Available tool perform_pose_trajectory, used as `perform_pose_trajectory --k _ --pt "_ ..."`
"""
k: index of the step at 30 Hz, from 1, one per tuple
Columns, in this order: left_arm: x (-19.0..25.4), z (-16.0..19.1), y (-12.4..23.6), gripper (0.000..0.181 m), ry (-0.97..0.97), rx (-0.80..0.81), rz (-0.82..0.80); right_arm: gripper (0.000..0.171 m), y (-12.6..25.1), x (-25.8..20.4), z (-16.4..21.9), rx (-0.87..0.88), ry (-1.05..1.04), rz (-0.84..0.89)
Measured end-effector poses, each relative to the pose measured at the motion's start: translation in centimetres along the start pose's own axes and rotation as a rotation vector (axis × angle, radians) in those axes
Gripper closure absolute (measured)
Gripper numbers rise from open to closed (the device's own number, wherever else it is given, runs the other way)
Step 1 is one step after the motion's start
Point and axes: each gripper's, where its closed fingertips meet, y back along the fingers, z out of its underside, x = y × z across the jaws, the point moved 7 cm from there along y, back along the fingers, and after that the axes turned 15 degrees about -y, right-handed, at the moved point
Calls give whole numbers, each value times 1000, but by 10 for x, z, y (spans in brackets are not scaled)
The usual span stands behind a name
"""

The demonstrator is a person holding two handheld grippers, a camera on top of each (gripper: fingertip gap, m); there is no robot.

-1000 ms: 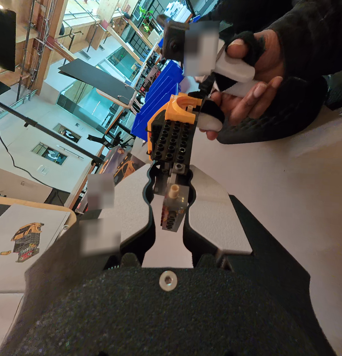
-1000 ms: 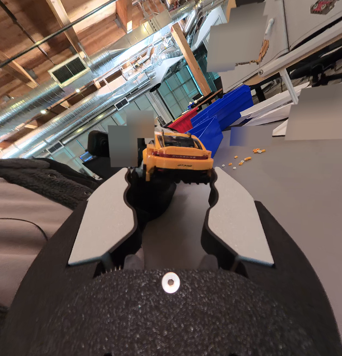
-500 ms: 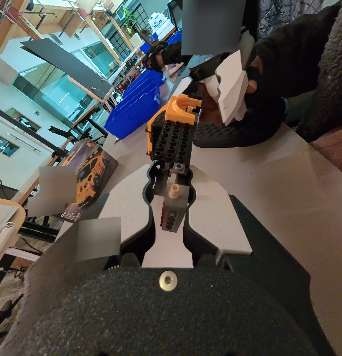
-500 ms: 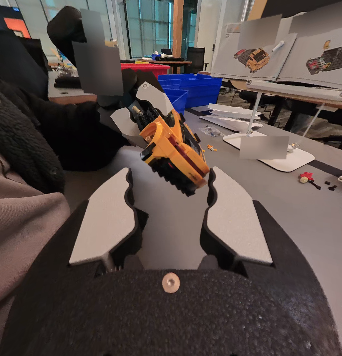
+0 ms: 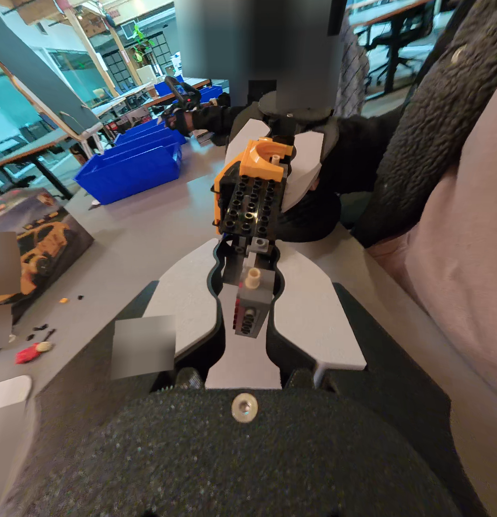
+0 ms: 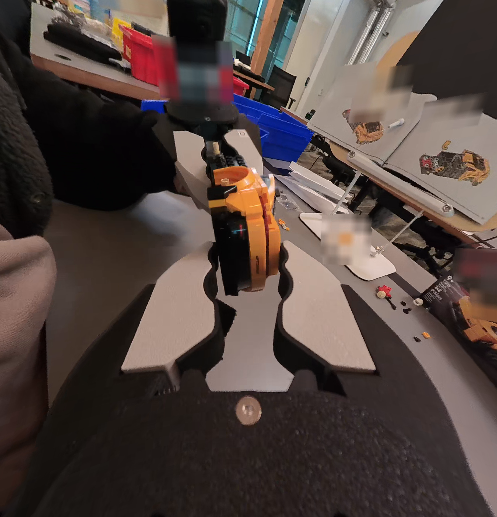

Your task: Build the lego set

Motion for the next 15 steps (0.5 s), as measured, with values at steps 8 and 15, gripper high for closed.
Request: perform_pose_trajectory --k 8,15 --pt "-3 -1 2 148 50 5 22 131 4 -1 -3 43 -57 -32" --pt "-4 -16 5 145 -76 -141 44 133 2 -6 -4 -9 34 -56"
